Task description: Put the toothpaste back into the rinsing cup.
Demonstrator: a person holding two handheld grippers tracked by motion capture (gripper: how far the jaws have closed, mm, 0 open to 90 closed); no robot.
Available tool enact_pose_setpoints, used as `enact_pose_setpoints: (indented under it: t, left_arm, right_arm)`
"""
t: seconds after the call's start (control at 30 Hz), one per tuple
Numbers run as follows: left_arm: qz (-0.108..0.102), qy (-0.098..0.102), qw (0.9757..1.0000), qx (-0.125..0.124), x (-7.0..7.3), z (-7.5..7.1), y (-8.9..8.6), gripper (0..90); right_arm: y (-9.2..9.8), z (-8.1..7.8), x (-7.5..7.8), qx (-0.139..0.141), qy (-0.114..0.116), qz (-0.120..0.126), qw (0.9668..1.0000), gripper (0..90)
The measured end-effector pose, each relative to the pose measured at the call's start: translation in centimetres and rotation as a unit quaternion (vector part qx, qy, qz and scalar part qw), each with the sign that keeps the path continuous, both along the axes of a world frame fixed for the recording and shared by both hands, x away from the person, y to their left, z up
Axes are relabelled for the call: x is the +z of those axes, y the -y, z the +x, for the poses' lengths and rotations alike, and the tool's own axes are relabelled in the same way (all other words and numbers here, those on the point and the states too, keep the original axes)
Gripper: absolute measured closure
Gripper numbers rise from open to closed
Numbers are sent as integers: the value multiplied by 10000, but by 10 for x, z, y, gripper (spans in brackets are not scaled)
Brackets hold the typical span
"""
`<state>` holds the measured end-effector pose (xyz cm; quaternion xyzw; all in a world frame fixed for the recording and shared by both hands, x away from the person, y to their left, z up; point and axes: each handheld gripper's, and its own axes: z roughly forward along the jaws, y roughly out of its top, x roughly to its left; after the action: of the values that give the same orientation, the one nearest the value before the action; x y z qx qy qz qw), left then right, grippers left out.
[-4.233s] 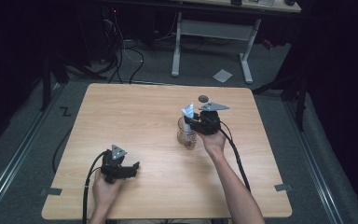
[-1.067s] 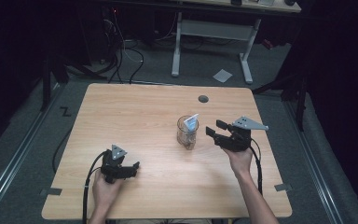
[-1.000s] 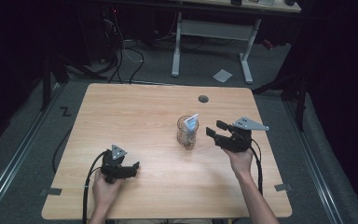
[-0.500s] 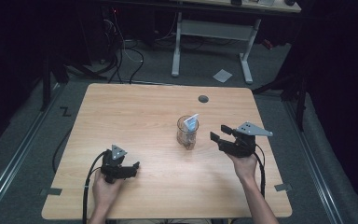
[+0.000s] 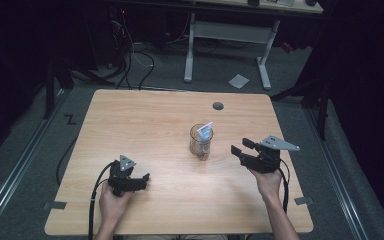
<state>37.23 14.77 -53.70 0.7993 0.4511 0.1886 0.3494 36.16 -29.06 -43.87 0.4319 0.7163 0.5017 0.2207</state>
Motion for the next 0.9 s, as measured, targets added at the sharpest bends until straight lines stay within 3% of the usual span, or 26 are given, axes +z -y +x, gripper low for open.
enact_pose_setpoints:
  t: [0.9]
  left_arm:
    - [-6, 3, 10000, 6, 0, 0, 0, 152]
  right_arm:
    - [19, -21, -34, -247, -249, 219, 9991, 399]
